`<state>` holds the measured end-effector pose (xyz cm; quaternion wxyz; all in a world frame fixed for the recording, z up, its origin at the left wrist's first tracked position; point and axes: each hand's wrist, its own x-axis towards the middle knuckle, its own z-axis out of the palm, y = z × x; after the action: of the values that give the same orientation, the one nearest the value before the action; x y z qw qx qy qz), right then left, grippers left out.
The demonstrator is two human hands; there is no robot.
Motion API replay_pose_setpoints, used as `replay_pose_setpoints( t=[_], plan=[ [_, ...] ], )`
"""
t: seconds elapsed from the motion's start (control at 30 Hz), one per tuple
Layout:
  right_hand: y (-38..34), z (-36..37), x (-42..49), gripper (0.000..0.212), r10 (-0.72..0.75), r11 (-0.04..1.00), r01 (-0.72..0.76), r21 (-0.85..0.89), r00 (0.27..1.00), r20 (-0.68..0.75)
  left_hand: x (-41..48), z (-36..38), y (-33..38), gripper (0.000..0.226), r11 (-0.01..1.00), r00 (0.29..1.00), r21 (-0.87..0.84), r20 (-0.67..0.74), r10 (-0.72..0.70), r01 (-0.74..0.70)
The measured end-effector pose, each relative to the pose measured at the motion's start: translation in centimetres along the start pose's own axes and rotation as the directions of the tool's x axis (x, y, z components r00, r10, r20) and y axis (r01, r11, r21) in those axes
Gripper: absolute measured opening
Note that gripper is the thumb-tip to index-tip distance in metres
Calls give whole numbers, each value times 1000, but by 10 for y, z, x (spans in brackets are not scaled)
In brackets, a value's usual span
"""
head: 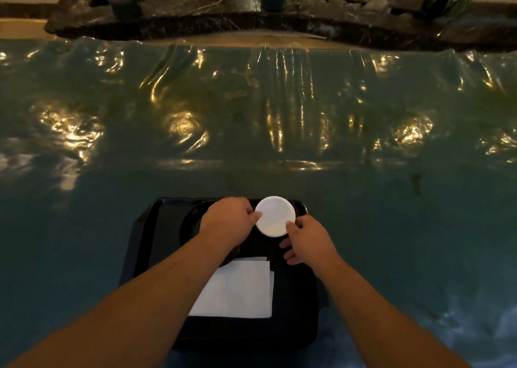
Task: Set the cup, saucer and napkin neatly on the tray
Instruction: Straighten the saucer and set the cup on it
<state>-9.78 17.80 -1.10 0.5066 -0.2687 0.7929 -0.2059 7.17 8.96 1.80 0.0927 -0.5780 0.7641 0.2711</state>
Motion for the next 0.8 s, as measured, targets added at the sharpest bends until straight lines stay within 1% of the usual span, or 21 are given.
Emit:
replay_pose_setpoints(
  t=[0.07,0.1,0.17,0.27,0.33,0.4,0.5,0.53,0.57,0.6,0.63,0.67,0.7,0.73,0.77,0.8],
  plan=[
    [0,-1,0,12,-17,996,17,84,1000,-1,1,0,2,36,999,999,29,40,-15,14],
    [-3,-2,2,12,-27,995,27,99,1000,-4,0,0,2,36,999,998,37,59,-27,25],
    [-9,-5,7,13,-54,997,54,61,998,-10,-4,5,3,37,998,995,26,87,-57,55],
    [-21,-9,14,15,-87,996,87,-21,996,-7,-12,12,1,41,994,991,-43,101,-92,97],
    [-24,-11,17,15,-74,997,74,-10,997,6,-16,17,0,45,993,990,-55,99,-102,108],
    [-25,-13,18,17,-28,998,27,54,1000,14,-19,20,0,47,993,991,-49,85,-105,110],
    [-28,-11,20,23,19,998,-17,66,999,-34,-20,21,2,50,996,994,34,60,-87,85],
    [-29,-9,21,24,-2,1000,4,22,998,-70,-20,21,2,50,997,996,44,47,-73,71],
    [-29,-7,21,26,-56,997,48,-64,992,-116,-20,20,-1,48,998,998,27,21,-55,54],
    [-28,-4,19,29,-138,978,110,-175,977,-162,-22,19,-6,47,999,999,-15,-38,-32,31],
    [-26,-1,16,34,-238,942,177,-285,952,-194,-26,18,-14,45,998,990,-68,-139,-12,2],
    [-24,3,11,43,-331,896,240,-373,922,-203,-31,17,-24,43,994,962,-104,-272,-2,-28],
    [-22,7,6,55,-403,852,292,-434,895,-190,-36,18,-36,46,993,924,-107,-383,-2,-43],
    [-20,12,1,68,-458,810,336,-481,874,-160,-40,20,-49,61,996,903,-86,-429,-23,-16],
    [-19,17,-3,80,-494,765,367,-529,862,-117,-44,22,-61,85,996,915,-71,-398,-70,45],
    [-19,22,-7,92,-510,718,381,-582,857,-68,-48,25,-74,110,990,940,-70,-311,-137,121]
  ],
)
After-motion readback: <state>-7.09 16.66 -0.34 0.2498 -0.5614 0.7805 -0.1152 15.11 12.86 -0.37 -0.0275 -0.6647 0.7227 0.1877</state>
